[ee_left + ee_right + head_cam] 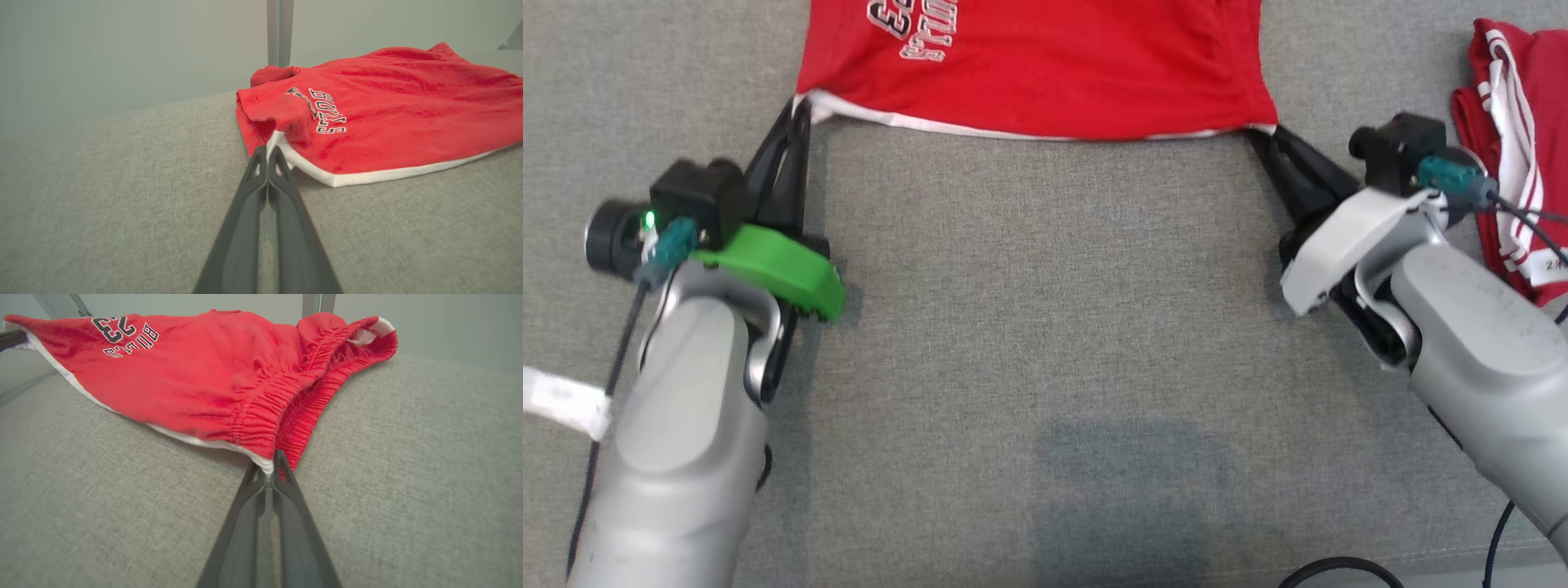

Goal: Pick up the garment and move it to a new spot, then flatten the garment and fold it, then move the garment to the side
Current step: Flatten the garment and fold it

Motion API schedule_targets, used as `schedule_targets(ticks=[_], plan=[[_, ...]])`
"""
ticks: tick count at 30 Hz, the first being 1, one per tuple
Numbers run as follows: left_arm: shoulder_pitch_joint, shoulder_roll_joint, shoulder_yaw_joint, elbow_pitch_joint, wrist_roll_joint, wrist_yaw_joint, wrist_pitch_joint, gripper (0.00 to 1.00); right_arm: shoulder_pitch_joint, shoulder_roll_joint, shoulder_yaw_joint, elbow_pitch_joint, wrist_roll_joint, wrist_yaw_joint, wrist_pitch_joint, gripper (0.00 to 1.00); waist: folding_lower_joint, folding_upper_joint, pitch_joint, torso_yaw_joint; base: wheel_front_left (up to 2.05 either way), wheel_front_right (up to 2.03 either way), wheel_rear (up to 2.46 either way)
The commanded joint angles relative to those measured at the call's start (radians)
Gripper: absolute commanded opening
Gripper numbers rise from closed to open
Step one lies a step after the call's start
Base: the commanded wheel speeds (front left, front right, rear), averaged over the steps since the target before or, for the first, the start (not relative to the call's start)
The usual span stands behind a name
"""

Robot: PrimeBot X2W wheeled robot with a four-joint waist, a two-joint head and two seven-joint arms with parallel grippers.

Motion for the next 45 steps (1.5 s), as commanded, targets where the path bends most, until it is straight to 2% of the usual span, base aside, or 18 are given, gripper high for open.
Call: schedule_targets(ticks=[1,6,12,16,20,27,33,36,40,45], plan=[[0.053,-0.003,0.013,-0.002,-0.004,-0.004,-0.002,0.00,0.051,-0.019,0.017,-0.013,0.022,-0.002,-0.003,0.00,0.0000,-0.0002,-0.115,0.002,0.00,0.00,0.00],[0.240,-0.038,0.069,0.019,-0.015,-0.006,-0.003,0.00,0.222,-0.025,0.048,-0.030,0.087,-0.002,-0.002,0.00,0.0000,-0.0002,-0.219,0.000,0.00,0.00,0.00],[0.450,-0.083,0.151,0.023,-0.014,-0.006,-0.003,0.00,0.415,-0.007,0.037,-0.012,0.087,-0.002,-0.002,0.00,0.0000,-0.0002,-0.351,0.000,0.00,0.00,0.00],[0.585,-0.108,0.166,0.031,-0.012,-0.006,-0.003,0.00,0.539,-0.001,0.028,0.004,0.095,-0.002,-0.002,0.00,0.0000,-0.0002,-0.430,0.009,0.00,0.00,0.00],[0.658,-0.117,0.178,0.033,-0.014,-0.006,-0.003,0.00,0.613,0.001,0.028,0.004,0.091,-0.002,-0.001,0.00,0.0000,-0.0002,-0.456,0.017,0.00,0.00,0.00],[0.776,-0.138,0.233,0.049,-0.025,-0.006,-0.003,0.00,0.730,-0.013,0.102,0.011,0.112,-0.002,0.000,0.00,0.0000,-0.0002,-0.499,0.025,0.00,0.00,0.00],[0.820,-0.146,0.260,0.044,-0.023,-0.006,-0.003,0.00,0.782,-0.027,0.183,0.020,0.164,-0.002,0.000,0.00,0.0000,-0.0002,-0.510,0.026,0.00,0.00,0.00],[0.809,-0.148,0.267,0.023,-0.013,-0.006,-0.003,0.00,0.771,-0.034,0.192,0.010,0.187,-0.003,0.000,0.00,0.0000,-0.0002,-0.503,0.019,0.00,0.00,0.00],[0.740,-0.139,0.248,-0.044,0.001,-0.006,-0.003,0.00,0.726,-0.027,0.135,-0.045,0.199,-0.002,-0.002,0.00,0.0000,-0.0002,-0.479,0.003,0.00,0.00,0.00],[0.603,-0.120,0.186,-0.120,0.016,-0.006,-0.003,0.00,0.708,0.003,-0.008,-0.146,0.254,-0.002,-0.002,0.00,0.0000,-0.0002,-0.433,-0.030,0.00,0.00,0.00]])
